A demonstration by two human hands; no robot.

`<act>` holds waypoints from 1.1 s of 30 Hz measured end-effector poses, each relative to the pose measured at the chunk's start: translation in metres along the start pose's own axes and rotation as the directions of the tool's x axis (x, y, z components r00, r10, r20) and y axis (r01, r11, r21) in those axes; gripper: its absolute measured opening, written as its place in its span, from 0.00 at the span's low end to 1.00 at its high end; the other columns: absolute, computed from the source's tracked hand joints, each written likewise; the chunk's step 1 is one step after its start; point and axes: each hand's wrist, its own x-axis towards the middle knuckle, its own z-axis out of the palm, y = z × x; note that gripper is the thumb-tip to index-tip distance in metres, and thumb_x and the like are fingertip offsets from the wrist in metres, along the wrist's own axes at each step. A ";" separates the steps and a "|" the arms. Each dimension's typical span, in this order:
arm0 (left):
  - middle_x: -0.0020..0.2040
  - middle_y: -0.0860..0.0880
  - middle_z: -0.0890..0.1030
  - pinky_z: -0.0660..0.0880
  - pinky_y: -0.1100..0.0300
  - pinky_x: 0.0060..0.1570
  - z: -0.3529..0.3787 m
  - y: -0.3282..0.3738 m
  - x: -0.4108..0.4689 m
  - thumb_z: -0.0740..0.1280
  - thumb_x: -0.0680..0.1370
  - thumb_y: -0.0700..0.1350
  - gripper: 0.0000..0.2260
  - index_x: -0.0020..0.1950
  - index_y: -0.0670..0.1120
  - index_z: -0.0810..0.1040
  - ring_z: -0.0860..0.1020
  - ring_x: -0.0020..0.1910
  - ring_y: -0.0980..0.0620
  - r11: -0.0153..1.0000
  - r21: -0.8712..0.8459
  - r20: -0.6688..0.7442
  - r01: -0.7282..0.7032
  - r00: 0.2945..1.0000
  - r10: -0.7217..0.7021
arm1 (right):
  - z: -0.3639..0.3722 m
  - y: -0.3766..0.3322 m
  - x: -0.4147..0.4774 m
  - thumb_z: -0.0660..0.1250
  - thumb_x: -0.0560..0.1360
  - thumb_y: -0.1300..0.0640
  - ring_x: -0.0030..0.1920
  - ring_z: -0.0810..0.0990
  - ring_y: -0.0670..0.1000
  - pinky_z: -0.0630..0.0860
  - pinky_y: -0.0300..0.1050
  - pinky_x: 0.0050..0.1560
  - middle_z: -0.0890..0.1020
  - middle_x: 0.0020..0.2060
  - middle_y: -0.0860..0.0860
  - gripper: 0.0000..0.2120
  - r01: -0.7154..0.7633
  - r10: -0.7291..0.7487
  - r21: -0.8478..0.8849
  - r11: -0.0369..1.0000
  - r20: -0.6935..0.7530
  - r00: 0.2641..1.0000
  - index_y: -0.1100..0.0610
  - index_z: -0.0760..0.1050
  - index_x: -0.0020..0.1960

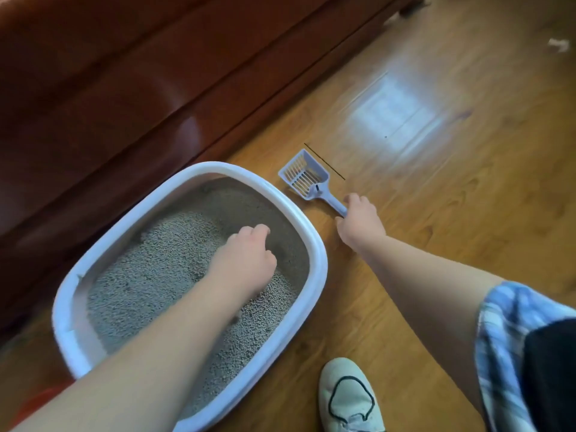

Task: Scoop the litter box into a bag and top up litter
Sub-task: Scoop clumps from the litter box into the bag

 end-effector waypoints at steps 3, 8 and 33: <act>0.67 0.47 0.72 0.73 0.48 0.58 -0.001 -0.010 -0.001 0.58 0.79 0.48 0.20 0.72 0.51 0.65 0.72 0.63 0.46 0.999 -0.030 -0.021 0.031 0.999 -0.031 | 0.009 -0.001 0.013 0.68 0.78 0.49 0.66 0.70 0.59 0.72 0.57 0.63 0.71 0.65 0.55 0.24 0.024 -0.024 -0.061 0.998 0.002 1.000 0.55 0.66 0.70; 0.68 0.51 0.72 0.74 0.49 0.60 -0.004 -0.029 -0.016 0.58 0.80 0.49 0.19 0.71 0.54 0.66 0.72 0.64 0.50 0.998 -0.044 -0.058 0.053 0.997 -0.055 | 0.021 -0.013 0.032 0.64 0.79 0.51 0.62 0.72 0.59 0.71 0.56 0.57 0.73 0.60 0.54 0.16 0.005 -0.017 -0.159 0.987 -0.075 0.997 0.53 0.68 0.64; 0.64 0.51 0.74 0.74 0.52 0.54 -0.034 -0.166 -0.164 0.58 0.80 0.52 0.17 0.69 0.55 0.67 0.77 0.54 0.48 0.974 -0.131 -0.064 0.183 0.979 -0.192 | -0.030 -0.147 -0.120 0.60 0.79 0.51 0.40 0.75 0.57 0.77 0.48 0.42 0.80 0.45 0.50 0.05 0.535 -0.339 -0.537 0.653 0.425 0.839 0.51 0.69 0.51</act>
